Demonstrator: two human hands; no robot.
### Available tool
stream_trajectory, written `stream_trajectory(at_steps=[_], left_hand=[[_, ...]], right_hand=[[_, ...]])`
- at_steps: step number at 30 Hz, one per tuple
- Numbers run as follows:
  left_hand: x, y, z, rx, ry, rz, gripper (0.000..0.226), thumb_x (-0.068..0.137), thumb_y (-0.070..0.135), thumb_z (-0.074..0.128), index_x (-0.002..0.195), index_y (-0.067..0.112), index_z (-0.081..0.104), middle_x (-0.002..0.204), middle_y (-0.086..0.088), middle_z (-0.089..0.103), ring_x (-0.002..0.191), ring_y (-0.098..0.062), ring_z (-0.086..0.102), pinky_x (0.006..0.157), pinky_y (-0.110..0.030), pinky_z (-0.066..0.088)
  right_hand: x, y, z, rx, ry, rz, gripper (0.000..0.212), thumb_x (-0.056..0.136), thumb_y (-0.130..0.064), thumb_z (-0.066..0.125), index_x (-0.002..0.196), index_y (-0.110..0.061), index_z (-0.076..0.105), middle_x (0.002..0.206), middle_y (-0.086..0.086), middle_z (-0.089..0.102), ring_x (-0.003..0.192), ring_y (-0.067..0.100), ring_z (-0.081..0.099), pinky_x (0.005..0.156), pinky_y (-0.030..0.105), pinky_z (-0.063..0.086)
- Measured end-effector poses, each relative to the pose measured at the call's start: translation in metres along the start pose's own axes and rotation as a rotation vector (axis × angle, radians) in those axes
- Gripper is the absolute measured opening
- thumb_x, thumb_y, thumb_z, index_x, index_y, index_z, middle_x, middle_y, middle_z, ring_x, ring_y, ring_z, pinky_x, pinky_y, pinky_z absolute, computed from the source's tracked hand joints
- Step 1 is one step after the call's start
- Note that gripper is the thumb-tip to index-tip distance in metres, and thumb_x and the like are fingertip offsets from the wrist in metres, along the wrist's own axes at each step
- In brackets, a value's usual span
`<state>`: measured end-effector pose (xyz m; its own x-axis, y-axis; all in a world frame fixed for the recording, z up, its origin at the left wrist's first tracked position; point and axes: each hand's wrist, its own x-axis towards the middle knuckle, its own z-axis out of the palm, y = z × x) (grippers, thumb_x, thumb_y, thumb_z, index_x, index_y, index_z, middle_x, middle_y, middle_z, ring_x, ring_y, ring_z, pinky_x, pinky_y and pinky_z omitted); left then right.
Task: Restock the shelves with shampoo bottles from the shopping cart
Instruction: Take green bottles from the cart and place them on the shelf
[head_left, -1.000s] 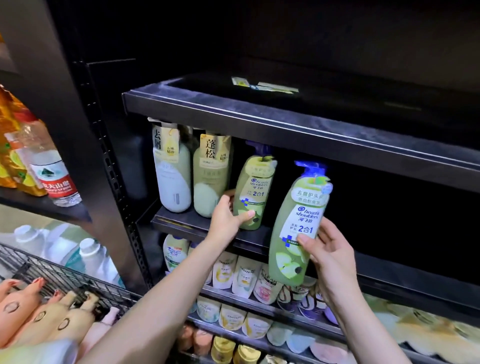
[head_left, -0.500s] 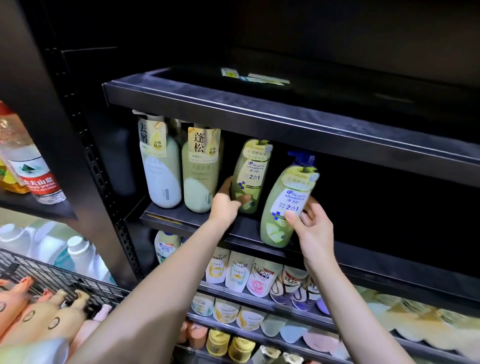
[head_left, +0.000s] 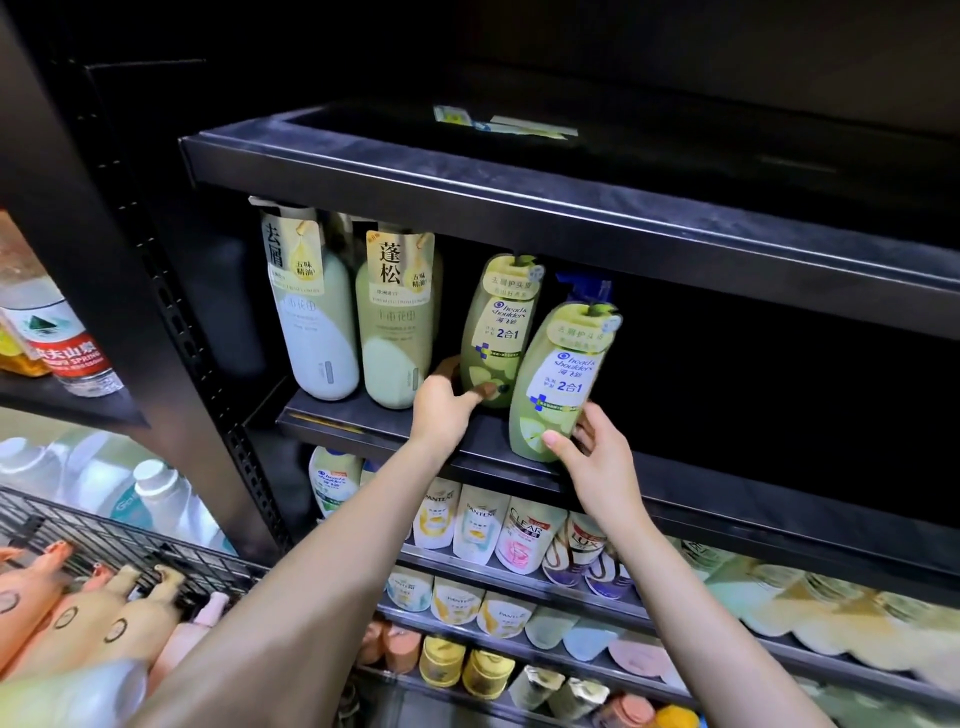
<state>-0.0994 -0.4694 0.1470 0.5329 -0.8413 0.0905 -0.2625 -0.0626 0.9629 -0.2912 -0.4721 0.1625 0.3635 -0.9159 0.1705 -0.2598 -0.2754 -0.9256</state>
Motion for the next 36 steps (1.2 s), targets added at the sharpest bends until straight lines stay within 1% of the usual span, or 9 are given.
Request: stream_trajectory(at_steps=[4,6,9,13,15,18,25,29,36], left_hand=[[-0.005,0.004,-0.003,0.057,-0.039,0.008,0.036,0.089,0.014,0.06,0.125,0.009,0.055,0.111,-0.005,0.068,0.103,-0.023,0.061,0.083,-0.022,0.043],[-0.017,0.004,-0.007,0.146,-0.041,0.029,0.035,0.093,0.015,0.053,0.127,0.008,0.054,0.12,-0.008,0.064,0.112,-0.026,0.057,0.088,-0.025,0.042],[-0.052,-0.004,-0.021,0.386,-0.07,0.11,0.047,0.096,0.022,0.049,0.141,0.009,0.041,0.144,-0.005,0.046,0.134,-0.02,0.04,0.108,-0.026,0.027],[-0.085,-0.023,-0.042,0.774,0.058,0.18,0.061,0.094,0.045,0.042,0.141,0.007,0.039,0.149,-0.007,0.039,0.142,-0.024,0.025,0.116,-0.033,0.018],[-0.088,-0.026,-0.045,0.846,0.101,0.138,0.079,0.085,0.061,0.026,0.141,0.007,0.041,0.149,-0.007,0.038,0.143,-0.026,0.023,0.118,-0.037,0.014],[-0.089,-0.028,-0.041,0.868,0.114,0.124,0.091,0.078,0.067,0.012,0.142,0.007,0.038,0.151,-0.006,0.035,0.144,-0.026,0.021,0.118,-0.04,0.007],[-0.087,-0.03,-0.045,0.84,0.113,0.124,0.09,0.079,0.072,0.019,0.142,0.01,0.038,0.152,-0.003,0.034,0.145,-0.022,0.019,0.118,-0.037,0.006],[-0.086,-0.029,-0.044,0.831,0.12,0.119,0.073,0.09,0.059,0.043,0.143,0.01,0.036,0.153,-0.002,0.032,0.145,-0.021,0.017,0.119,-0.036,0.004],[-0.086,-0.028,-0.046,0.827,0.137,0.133,0.072,0.09,0.058,0.043,0.144,0.012,0.035,0.154,0.0,0.031,0.146,-0.019,0.016,0.119,-0.035,0.004]], right_hand=[[0.006,-0.004,0.011,0.049,-0.042,-0.005,0.036,0.087,0.0,0.062,0.121,-0.01,0.056,0.115,-0.004,0.064,0.102,-0.008,0.061,0.089,0.008,0.045],[0.008,-0.003,0.015,0.066,-0.038,-0.004,0.032,0.088,0.0,0.061,0.117,-0.012,0.056,0.111,-0.005,0.065,0.099,-0.01,0.061,0.087,0.007,0.045],[0.009,0.0,0.021,0.062,-0.031,-0.02,0.028,0.09,-0.005,0.06,0.114,-0.018,0.055,0.113,-0.008,0.065,0.105,-0.004,0.061,0.092,0.013,0.046],[0.014,0.002,0.031,0.044,-0.031,-0.017,0.023,0.091,-0.013,0.06,0.111,-0.023,0.055,0.112,-0.009,0.065,0.108,0.003,0.061,0.097,0.025,0.046],[0.017,0.002,0.038,0.004,-0.026,-0.019,0.021,0.092,-0.02,0.06,0.11,-0.027,0.053,0.113,-0.009,0.064,0.108,0.006,0.06,0.098,0.029,0.046],[0.021,0.001,0.047,-0.047,-0.015,-0.032,0.022,0.091,-0.026,0.06,0.111,-0.03,0.052,0.113,-0.006,0.065,0.108,0.01,0.06,0.099,0.036,0.047],[0.027,-0.003,0.066,-0.082,-0.001,-0.033,0.031,0.091,-0.03,0.06,0.119,-0.02,0.055,0.117,0.002,0.065,0.109,0.017,0.061,0.098,0.041,0.048],[0.03,-0.009,0.071,-0.1,0.019,-0.048,0.034,0.093,-0.025,0.058,0.125,-0.014,0.055,0.12,0.002,0.065,0.111,0.017,0.06,0.096,0.03,0.046],[0.037,-0.021,0.077,-0.143,-0.006,-0.066,0.037,0.095,-0.022,0.055,0.13,-0.01,0.049,0.119,0.0,0.062,0.103,0.011,0.055,0.083,0.014,0.036]])
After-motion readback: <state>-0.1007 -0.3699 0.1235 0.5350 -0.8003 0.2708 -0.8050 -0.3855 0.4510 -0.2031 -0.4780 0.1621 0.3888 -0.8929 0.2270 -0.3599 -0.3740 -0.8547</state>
